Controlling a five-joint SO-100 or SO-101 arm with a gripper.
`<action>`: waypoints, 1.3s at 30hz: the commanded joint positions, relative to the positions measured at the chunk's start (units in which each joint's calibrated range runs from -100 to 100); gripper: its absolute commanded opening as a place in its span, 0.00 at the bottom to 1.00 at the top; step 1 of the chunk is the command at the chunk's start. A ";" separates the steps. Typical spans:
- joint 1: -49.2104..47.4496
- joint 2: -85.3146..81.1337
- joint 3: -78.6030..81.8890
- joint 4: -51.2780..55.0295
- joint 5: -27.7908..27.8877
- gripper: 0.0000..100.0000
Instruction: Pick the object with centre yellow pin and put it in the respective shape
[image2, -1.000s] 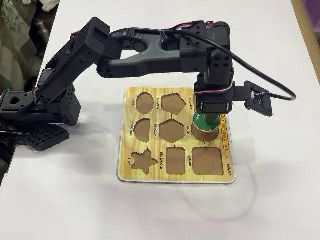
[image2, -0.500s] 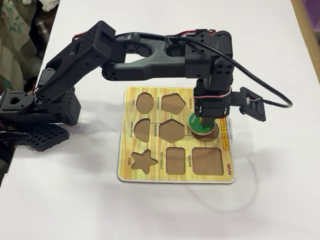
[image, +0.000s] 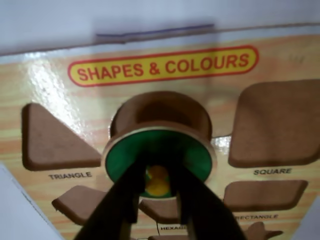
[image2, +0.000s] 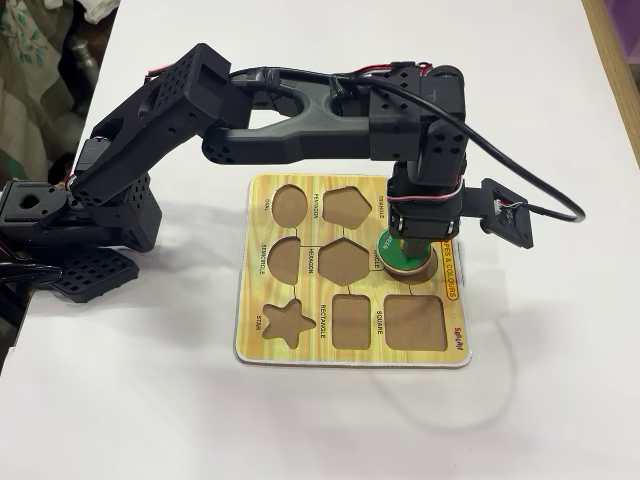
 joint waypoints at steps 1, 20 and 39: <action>0.55 -0.81 -2.70 -3.86 0.11 0.01; 0.74 3.12 -2.70 -4.73 0.06 0.01; 2.21 2.53 -2.43 -4.47 0.16 0.15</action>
